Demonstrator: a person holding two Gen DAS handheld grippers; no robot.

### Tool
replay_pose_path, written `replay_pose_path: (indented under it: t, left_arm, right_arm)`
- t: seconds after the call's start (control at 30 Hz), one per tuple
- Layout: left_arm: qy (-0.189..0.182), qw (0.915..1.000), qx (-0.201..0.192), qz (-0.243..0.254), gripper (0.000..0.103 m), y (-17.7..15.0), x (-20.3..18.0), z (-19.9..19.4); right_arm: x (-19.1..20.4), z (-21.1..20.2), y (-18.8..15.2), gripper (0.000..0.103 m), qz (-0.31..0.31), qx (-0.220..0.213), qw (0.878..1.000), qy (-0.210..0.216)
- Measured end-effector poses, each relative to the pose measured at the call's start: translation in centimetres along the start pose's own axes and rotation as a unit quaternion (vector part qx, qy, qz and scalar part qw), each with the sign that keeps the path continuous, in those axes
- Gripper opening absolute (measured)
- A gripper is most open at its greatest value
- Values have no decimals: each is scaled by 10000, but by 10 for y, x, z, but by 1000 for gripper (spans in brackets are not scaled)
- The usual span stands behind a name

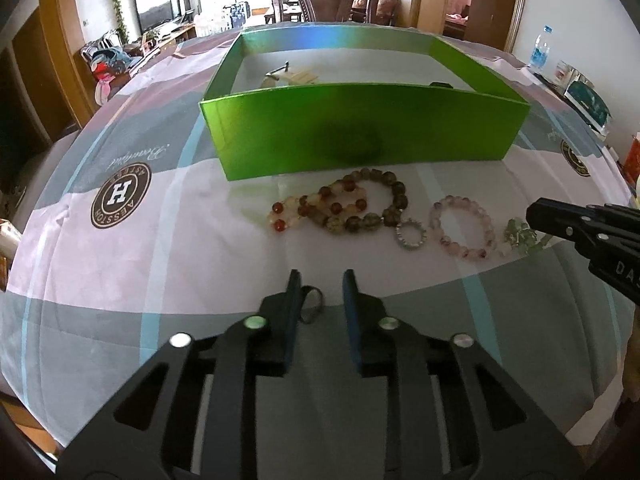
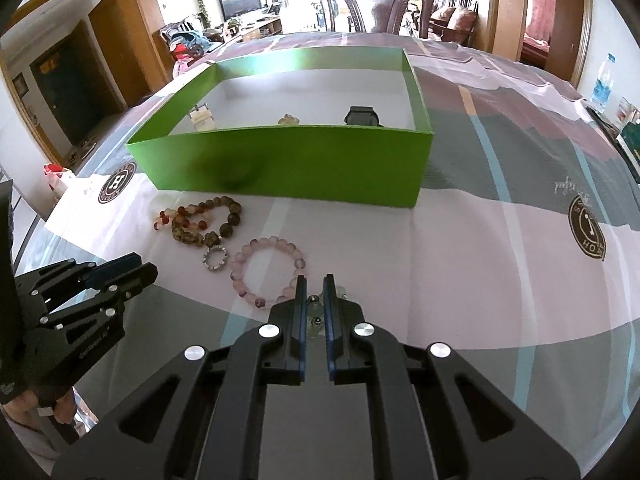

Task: Organize jewelry
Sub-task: 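Grasp the green jade pendant with the right tool while the left tool approaches the black ring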

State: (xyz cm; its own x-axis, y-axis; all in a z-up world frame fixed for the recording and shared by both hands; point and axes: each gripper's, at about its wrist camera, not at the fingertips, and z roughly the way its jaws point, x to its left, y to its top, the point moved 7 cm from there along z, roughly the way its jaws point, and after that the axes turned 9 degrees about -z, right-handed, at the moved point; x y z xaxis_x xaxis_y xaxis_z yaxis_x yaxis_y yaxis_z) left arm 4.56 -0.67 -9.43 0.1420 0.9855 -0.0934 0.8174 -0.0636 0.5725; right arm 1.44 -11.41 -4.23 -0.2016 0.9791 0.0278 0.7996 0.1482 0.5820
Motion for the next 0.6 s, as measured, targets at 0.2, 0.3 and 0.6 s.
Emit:
replay_pose_path:
  t: [0.2, 0.3, 0.6]
  left_arm:
    - [79, 9999, -69, -2, 46, 0, 2, -2]
    - [75, 9999, -76, 0, 46, 2, 1, -3]
    - [98, 9999, -127, 14, 51, 4, 2, -7]
  right_arm:
    - [-1, 1, -2, 8, 47, 27, 10000, 12]
    - [-2, 2, -3, 13, 106, 36, 9999, -6]
    - [-11, 1, -4, 38, 251, -10, 9997, -75]
